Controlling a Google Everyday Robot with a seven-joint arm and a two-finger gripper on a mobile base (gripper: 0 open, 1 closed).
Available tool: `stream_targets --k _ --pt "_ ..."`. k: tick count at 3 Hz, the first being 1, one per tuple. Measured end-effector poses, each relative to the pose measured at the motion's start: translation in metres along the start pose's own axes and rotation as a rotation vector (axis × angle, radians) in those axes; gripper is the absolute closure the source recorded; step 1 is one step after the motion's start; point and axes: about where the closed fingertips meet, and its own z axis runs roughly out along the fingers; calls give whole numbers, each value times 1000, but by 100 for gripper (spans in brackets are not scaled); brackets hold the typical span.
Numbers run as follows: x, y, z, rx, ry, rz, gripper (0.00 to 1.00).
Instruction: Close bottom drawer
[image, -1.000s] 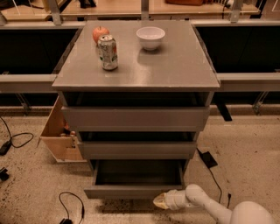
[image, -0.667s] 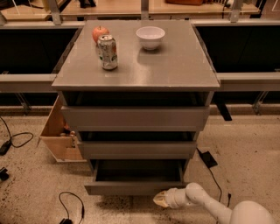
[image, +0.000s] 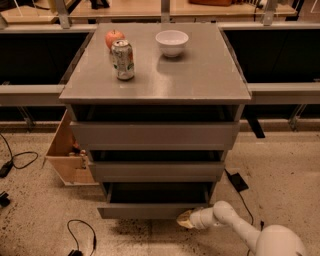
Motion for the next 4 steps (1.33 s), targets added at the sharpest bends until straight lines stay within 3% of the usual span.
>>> stream_targets --k 4 --pt "-9 -24 -6 23 -9 -8 100"
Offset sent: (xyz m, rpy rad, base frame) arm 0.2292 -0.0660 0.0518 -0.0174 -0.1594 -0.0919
